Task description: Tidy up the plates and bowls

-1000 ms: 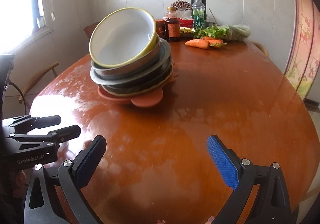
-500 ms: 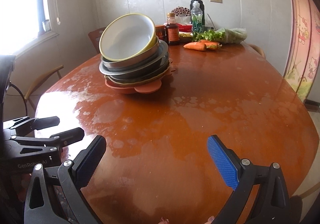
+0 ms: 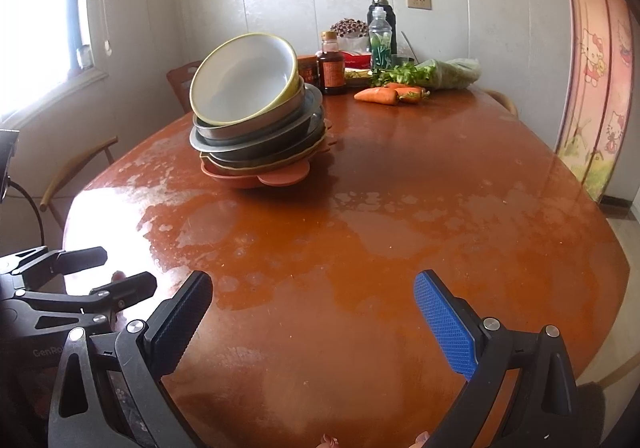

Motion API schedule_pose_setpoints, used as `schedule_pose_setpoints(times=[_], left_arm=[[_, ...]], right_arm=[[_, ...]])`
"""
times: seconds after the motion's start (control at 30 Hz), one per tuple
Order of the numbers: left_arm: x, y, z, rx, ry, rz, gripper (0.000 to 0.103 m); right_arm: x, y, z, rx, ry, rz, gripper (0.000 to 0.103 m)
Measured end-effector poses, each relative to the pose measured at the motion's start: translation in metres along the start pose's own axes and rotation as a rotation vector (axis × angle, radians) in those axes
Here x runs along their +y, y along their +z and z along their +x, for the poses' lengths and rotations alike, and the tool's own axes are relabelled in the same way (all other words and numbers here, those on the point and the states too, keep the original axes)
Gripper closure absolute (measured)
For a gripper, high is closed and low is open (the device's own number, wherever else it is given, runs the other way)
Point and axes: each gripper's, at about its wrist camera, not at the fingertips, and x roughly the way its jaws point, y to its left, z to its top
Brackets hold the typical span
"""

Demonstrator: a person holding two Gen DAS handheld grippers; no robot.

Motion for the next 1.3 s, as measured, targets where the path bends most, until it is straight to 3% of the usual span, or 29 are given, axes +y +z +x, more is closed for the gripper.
schedule_pose_setpoints(times=[1.3], left_arm=[[-0.0025,-0.0037,-0.0028,0.006,-0.001,-0.008,0.027]], right_arm=[[0.0059,-0.0034,-0.0013,0.004,0.012,-0.002,0.002]])
